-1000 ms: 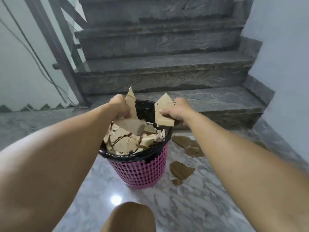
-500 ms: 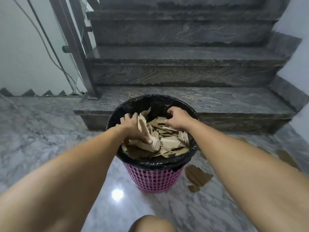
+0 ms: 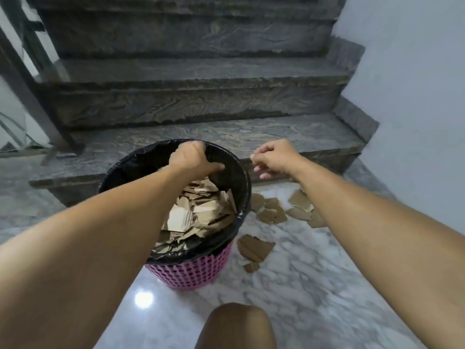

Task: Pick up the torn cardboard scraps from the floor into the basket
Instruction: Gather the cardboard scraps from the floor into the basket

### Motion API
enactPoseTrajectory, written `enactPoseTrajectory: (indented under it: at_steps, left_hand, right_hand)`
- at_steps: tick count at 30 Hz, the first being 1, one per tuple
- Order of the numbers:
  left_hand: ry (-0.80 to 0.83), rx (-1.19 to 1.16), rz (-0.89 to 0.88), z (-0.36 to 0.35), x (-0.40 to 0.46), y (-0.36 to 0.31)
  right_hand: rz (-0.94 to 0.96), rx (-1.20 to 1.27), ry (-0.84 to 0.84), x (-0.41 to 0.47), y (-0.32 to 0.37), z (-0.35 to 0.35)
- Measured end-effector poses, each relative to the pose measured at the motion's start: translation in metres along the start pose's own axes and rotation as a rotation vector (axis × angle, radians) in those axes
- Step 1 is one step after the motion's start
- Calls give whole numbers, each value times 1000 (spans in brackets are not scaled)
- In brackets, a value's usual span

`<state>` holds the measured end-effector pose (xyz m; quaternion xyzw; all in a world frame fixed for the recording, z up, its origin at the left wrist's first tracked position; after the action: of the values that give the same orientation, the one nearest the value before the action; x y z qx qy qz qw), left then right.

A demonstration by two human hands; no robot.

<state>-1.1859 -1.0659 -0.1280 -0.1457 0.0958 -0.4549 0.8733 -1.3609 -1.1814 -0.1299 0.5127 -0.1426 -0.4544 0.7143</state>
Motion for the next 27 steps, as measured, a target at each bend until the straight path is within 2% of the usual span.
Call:
enactPoseTrajectory:
  at_steps: [3,8,12,19,22,27]
  left_hand:
    - [25,-78,-157,-4,17,-60]
    - [275,-89,-340,-32,31,-140]
    - [414,13,-428,-60,35,-187]
    - [605,125,-479,-132,38,-247]
    - [662,141,-442,-181,44,-262]
    - [663,173,-369,-269,59,-279]
  right_hand:
    - [-71,-75,-3,-8,-24,48]
    - [-219,-175,-102,-25,-58,129]
    - [-324,-222,-147,-42,-84,182]
    - [-451,-420,-130,-67,-139,259]
    - [-494,-435,-110,-57,-176,283]
    - [-586,-392,-62,-18,-266,290]
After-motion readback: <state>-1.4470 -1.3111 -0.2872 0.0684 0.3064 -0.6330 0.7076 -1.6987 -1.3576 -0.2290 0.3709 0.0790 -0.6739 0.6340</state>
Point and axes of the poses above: each hand's wrist, its own x-axis towards the middle knuckle, its own z-axis out of the back of the hand, y = z × x, the point moved 3 cm from there along x, towards the middle knuckle, and after that the axes turned 3 degrees about y, right-handed, at the moved point
